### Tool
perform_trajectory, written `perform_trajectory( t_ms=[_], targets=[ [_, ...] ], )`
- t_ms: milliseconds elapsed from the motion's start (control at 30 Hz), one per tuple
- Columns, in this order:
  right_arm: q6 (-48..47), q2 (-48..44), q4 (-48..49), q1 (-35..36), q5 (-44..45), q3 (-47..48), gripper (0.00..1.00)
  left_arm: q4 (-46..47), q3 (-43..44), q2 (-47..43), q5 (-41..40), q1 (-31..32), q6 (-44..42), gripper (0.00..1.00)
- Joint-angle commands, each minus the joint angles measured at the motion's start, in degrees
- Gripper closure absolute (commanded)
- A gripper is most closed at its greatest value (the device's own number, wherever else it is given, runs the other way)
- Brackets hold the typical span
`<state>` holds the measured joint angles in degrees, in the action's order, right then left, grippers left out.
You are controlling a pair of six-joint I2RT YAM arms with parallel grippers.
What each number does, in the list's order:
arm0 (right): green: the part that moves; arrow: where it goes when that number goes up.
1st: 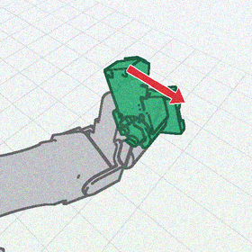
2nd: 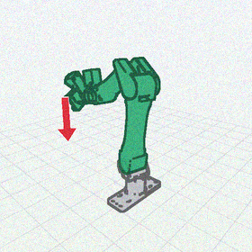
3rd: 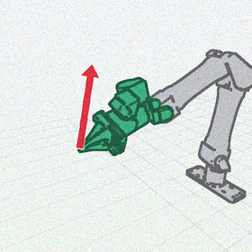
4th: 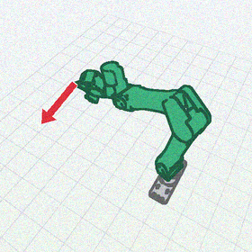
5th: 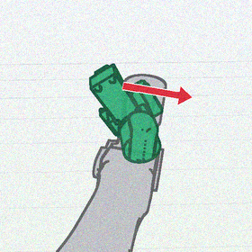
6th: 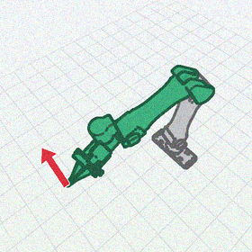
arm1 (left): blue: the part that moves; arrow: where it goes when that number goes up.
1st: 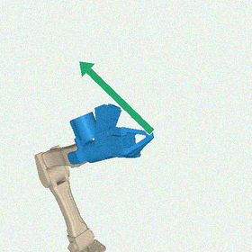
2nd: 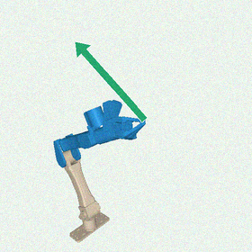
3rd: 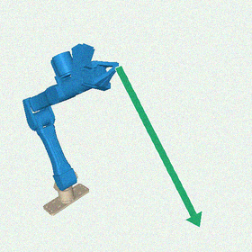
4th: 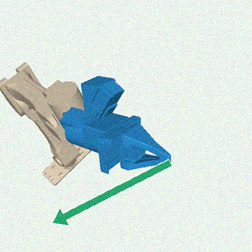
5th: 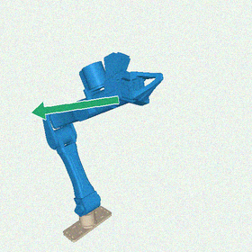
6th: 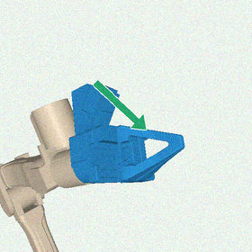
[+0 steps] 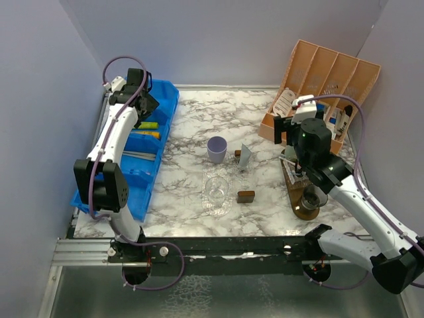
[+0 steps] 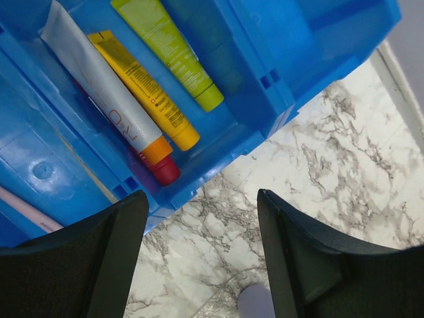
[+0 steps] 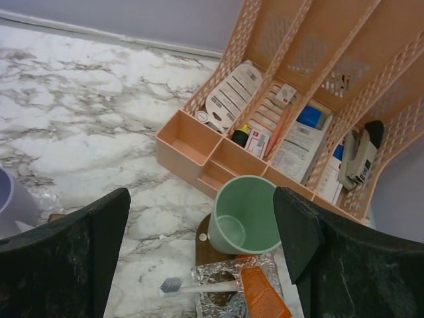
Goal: Prepare toiletry sets of a toothbrush and toothpaste on the tray
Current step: Pick up the toothpaste from the storage box.
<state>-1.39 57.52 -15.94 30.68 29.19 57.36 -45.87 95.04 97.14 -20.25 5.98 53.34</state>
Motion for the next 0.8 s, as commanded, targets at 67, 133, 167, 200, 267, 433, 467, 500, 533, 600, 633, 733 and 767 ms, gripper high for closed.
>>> perform_trajectory(
  t_ms=[67,133,167,200,267,433,467,500,533,600,633,733,767],
  targets=[
    [-2.8,0.9,3.1,-1.0,4.3,-2.6,0.10,-12.5,9.6,10.5,3.3,-1.8,7.2,0.36],
    [-1.9,1.3,2.4,-1.9,4.3,-2.6,0.10,-18.0,15.4,15.6,2.3,-2.2,7.0,0.39],
    [-1.8,1.6,2.0,-2.3,4.4,-2.7,0.10,-20.7,19.1,18.4,1.5,-2.6,6.9,0.42],
    [-1.8,1.9,2.0,-2.6,4.7,-2.7,0.09,-23.6,22.3,21.0,1.2,-2.8,6.3,0.43],
    [-1.7,2.4,2.0,-3.2,4.8,-2.4,0.09,-29.1,29.4,26.4,0.2,-3.3,6.2,0.43],
    [-1.0,3.8,1.7,-4.6,4.4,-1.8,0.09,-32.8,37.2,33.7,0.9,-4.6,7.2,0.47],
    [-0.8,4.1,1.6,-4.8,4.4,-1.7,0.09,-32.3,36.6,34.0,1.5,-5.0,7.9,0.48],
    [-0.7,4.5,1.5,-4.9,4.5,-1.6,0.09,-31.6,35.5,34.2,2.1,-5.3,8.4,0.49],
    [-0.6,4.8,1.5,-5.1,4.5,-1.5,0.09,-31.1,34.7,34.4,2.7,-5.6,9.1,0.50],
    [-0.6,5.2,1.5,-5.4,4.4,-1.2,0.09,-30.5,33.3,34.9,3.6,-5.8,10.5,0.51],
    [-0.6,5.4,1.5,-5.5,4.4,-1.1,0.09,-30.6,33.0,35.3,3.9,-5.8,11.4,0.51],
    [-0.2,5.7,1.2,-5.9,4.5,-0.9,0.09,-30.7,32.1,36.7,4.8,-6.0,13.8,0.47],
    [-0.2,5.8,1.1,-6.0,4.4,-0.8,0.09,-30.7,32.2,37.3,5.0,-6.0,14.4,0.46]
  ],
)
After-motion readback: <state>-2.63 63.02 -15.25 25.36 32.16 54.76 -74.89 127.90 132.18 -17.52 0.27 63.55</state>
